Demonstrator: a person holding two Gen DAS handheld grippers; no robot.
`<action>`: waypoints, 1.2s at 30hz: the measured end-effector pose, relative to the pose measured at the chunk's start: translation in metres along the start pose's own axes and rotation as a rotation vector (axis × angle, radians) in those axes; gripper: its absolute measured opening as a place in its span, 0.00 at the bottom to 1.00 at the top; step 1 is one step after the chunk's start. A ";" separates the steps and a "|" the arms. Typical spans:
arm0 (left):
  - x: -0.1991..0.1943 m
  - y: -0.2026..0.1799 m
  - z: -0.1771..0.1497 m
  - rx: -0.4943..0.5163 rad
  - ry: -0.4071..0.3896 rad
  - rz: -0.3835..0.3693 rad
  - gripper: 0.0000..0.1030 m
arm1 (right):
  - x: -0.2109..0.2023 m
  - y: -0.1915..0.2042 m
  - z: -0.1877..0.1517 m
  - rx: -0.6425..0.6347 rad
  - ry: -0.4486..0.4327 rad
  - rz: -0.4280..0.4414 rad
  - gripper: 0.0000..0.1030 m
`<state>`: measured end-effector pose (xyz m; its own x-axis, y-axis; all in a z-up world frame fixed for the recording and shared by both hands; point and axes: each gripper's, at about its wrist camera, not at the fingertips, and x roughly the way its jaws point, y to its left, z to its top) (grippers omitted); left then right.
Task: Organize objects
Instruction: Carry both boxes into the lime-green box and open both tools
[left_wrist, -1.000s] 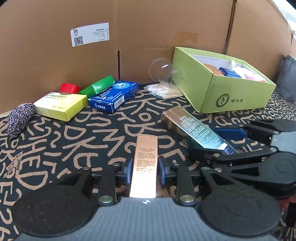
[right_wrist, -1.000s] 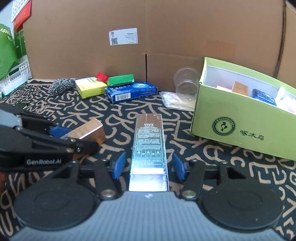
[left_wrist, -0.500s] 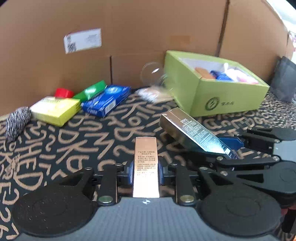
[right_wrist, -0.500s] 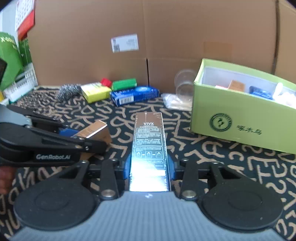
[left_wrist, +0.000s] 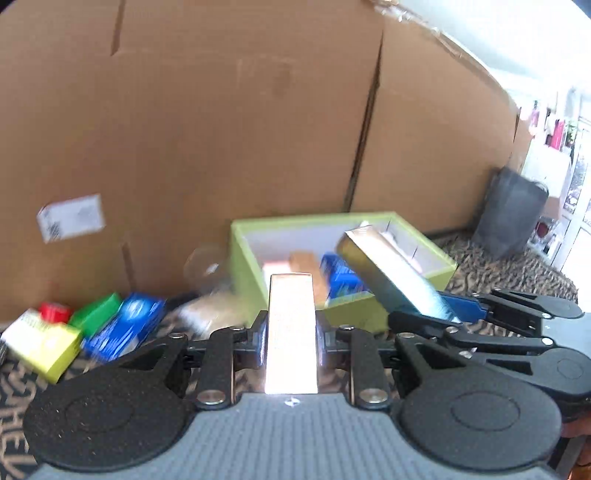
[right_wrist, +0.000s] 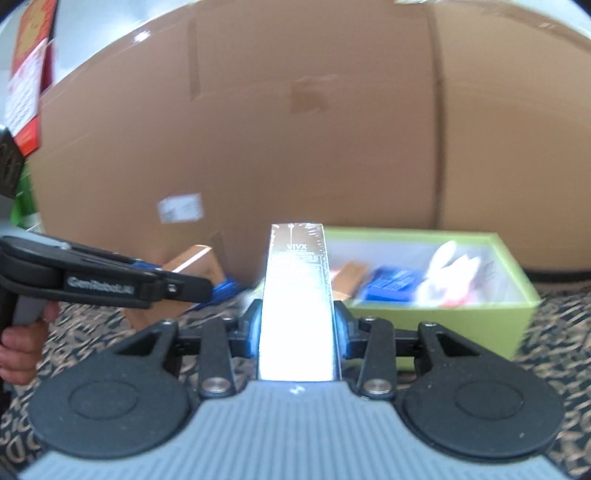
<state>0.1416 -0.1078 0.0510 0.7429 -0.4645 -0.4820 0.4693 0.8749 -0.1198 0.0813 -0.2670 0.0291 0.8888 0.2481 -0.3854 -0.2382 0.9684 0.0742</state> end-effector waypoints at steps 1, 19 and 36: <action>0.005 -0.004 0.007 0.002 -0.007 -0.001 0.24 | -0.001 -0.007 0.005 0.000 -0.013 -0.024 0.37; 0.117 -0.016 0.061 -0.026 0.005 0.077 0.24 | 0.067 -0.118 0.050 0.038 -0.091 -0.261 0.37; 0.120 -0.010 0.025 -0.019 -0.038 0.107 0.81 | 0.119 -0.124 0.012 -0.002 0.024 -0.333 0.92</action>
<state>0.2382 -0.1760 0.0164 0.8057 -0.3730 -0.4601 0.3777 0.9219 -0.0859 0.2210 -0.3570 -0.0151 0.9083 -0.0832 -0.4100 0.0636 0.9961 -0.0613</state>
